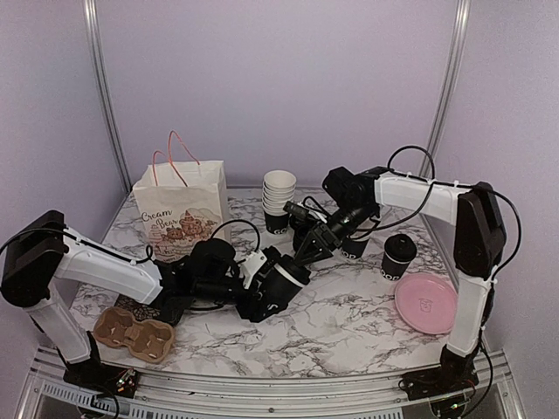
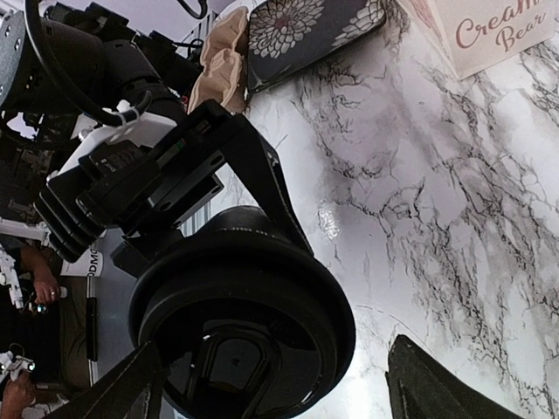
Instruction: Pack the takeout coffee
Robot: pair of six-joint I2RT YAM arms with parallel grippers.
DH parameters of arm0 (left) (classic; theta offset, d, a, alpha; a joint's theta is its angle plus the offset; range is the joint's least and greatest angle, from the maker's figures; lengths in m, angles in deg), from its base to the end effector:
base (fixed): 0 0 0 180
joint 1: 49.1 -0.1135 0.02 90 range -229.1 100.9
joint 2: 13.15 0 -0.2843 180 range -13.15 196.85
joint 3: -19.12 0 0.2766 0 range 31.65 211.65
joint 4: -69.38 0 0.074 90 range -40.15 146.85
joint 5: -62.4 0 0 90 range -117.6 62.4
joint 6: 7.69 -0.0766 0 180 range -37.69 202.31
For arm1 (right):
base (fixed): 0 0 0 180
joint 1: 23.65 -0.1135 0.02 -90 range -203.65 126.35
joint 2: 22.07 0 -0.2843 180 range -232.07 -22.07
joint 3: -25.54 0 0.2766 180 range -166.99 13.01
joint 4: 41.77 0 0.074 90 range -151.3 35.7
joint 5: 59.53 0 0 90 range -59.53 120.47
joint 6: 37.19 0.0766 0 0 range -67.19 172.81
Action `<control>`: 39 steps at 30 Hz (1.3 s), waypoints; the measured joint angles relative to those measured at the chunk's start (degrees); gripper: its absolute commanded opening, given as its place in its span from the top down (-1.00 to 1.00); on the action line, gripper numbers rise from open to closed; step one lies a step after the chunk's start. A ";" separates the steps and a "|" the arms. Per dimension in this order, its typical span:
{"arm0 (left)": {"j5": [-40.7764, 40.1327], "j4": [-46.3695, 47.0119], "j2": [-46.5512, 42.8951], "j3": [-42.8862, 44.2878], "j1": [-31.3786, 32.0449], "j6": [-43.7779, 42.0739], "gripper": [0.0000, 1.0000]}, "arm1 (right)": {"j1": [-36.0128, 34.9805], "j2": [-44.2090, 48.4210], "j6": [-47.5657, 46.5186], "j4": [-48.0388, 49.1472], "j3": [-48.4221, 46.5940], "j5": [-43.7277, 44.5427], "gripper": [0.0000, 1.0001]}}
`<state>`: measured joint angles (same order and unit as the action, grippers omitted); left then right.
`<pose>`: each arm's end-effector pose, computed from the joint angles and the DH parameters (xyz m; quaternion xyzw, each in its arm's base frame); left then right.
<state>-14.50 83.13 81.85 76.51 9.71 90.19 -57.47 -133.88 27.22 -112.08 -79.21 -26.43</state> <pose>0.1922 -0.3510 0.1678 0.4142 0.7249 -0.3778 0.4003 0.3177 0.2901 0.2304 -0.4786 0.7331 0.4792 0.0625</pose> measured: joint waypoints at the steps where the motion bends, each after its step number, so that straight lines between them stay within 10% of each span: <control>1: 0.00 -0.13 0.00 0.00 0.09 -0.09 -0.44 | -0.17 0.00 -0.02 0.00 0.02 0.11 -0.81; 39: -8.72 6.95 9.25 2.86 0.44 -2.08 -0.82 | -3.76 -0.17 0.20 0.83 1.75 8.04 -0.61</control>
<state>-23.22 90.08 91.10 79.37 10.15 88.11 -61.23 -134.05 27.42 -111.25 -77.46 -18.39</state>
